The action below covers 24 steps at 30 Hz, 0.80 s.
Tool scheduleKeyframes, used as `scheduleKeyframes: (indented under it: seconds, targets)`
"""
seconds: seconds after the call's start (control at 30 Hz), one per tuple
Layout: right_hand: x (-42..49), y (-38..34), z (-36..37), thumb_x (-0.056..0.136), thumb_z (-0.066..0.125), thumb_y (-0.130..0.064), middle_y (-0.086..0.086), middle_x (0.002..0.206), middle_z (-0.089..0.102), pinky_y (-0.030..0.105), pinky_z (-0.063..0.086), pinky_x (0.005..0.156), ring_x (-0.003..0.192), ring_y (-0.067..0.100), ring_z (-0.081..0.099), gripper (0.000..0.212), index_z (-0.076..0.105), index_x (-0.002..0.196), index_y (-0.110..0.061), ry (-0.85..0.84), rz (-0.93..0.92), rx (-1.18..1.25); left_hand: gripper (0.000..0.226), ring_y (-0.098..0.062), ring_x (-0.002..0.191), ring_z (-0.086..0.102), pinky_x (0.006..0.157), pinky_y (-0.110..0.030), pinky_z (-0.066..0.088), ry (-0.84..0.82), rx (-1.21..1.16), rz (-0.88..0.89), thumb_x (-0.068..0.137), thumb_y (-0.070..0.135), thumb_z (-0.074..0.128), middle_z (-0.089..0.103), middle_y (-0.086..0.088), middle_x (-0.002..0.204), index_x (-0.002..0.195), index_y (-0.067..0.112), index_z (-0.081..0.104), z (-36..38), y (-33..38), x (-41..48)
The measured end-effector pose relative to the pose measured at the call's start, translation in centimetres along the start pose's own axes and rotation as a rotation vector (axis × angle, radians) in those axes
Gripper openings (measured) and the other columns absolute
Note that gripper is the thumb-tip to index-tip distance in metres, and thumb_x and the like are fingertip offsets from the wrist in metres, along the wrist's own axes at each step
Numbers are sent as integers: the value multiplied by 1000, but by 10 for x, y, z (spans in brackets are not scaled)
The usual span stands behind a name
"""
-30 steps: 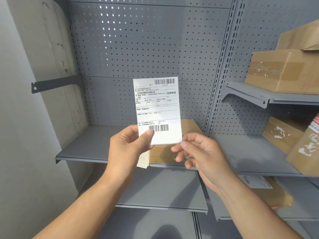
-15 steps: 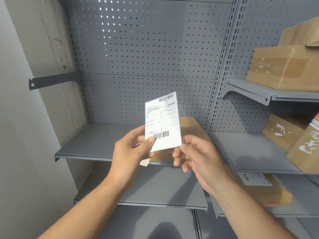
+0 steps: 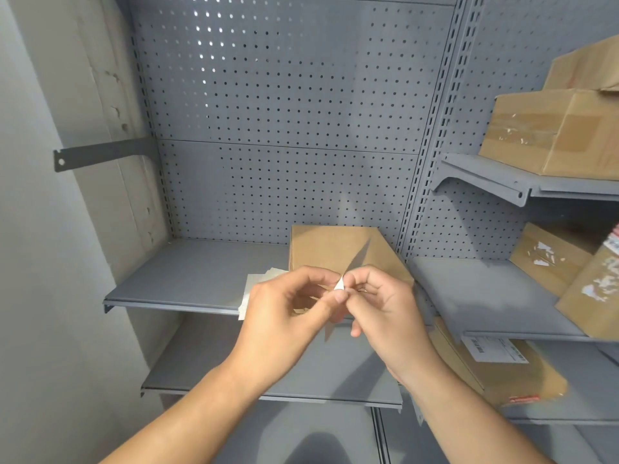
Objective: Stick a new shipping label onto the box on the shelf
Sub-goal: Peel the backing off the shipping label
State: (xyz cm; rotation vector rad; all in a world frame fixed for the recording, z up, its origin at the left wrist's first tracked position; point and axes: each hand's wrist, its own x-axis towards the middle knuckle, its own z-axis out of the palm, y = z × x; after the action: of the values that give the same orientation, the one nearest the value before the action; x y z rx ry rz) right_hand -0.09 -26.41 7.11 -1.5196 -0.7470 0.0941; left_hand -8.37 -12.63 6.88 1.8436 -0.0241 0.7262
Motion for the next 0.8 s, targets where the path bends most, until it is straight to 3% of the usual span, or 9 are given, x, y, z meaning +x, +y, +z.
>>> scheduleKeyframes:
  seconds: [0.1, 0.17, 0.3, 0.47, 0.53, 0.63, 0.8]
  targets:
    - [-3, -1, 2, 91, 64, 3, 18, 84, 74, 15, 46, 52, 65, 9, 70, 20, 63, 80, -13, 5, -55, 1, 8, -17, 78, 79, 80, -42, 63, 36, -39, -13, 88, 20, 80, 82, 0, 84, 95, 19, 78, 2, -1, 0]
    - [-4, -1, 3, 90, 65, -4, 7, 76, 74, 13, 45, 54, 64, 9, 69, 18, 64, 79, -18, -9, -77, -44, 4, -19, 78, 79, 81, -43, 63, 59, -48, -9, 88, 18, 79, 81, -1, 80, 92, 18, 78, 2, -3, 0]
    - [-4, 0, 1, 93, 60, 6, 3, 71, 71, 13, 45, 54, 63, 13, 70, 20, 63, 81, -9, 7, -72, -62, 14, -12, 74, 76, 78, -31, 59, 96, -19, 18, 94, 24, 72, 78, 3, 72, 82, 20, 78, 3, -6, -2]
    - [-2, 6, -2, 96, 52, 6, 4, 73, 74, 24, 42, 44, 63, 18, 71, 22, 58, 83, -11, 77, 24, -18, 21, -8, 63, 66, 68, -23, 49, 141, -37, -48, 98, 24, 65, 69, 9, 66, 78, 19, 69, 2, -15, 0]
    - [0, 7, -4, 97, 49, 5, 3, 64, 68, 23, 35, 41, 51, 19, 63, 24, 57, 82, -12, 133, 78, 32, 23, -11, 64, 69, 67, -21, 51, 169, -62, -73, 102, 18, 61, 70, 2, 70, 80, 15, 68, 1, -17, 1]
    - [2, 7, -7, 99, 47, 0, 3, 44, 45, 23, 24, 39, 37, 17, 35, 26, 56, 79, -15, 203, 177, 109, 23, -16, 72, 74, 68, -28, 61, 195, -68, -83, 104, 20, 55, 74, -4, 78, 85, 9, 65, -2, -19, 2]
    - [8, 4, -11, 97, 46, -1, -2, 60, 48, 20, 20, 35, 34, 11, 32, 27, 52, 75, -15, 229, 306, 303, 22, -22, 66, 74, 62, -33, 59, 222, -59, -99, 107, 17, 50, 74, -6, 73, 88, 10, 60, -7, -23, 6]
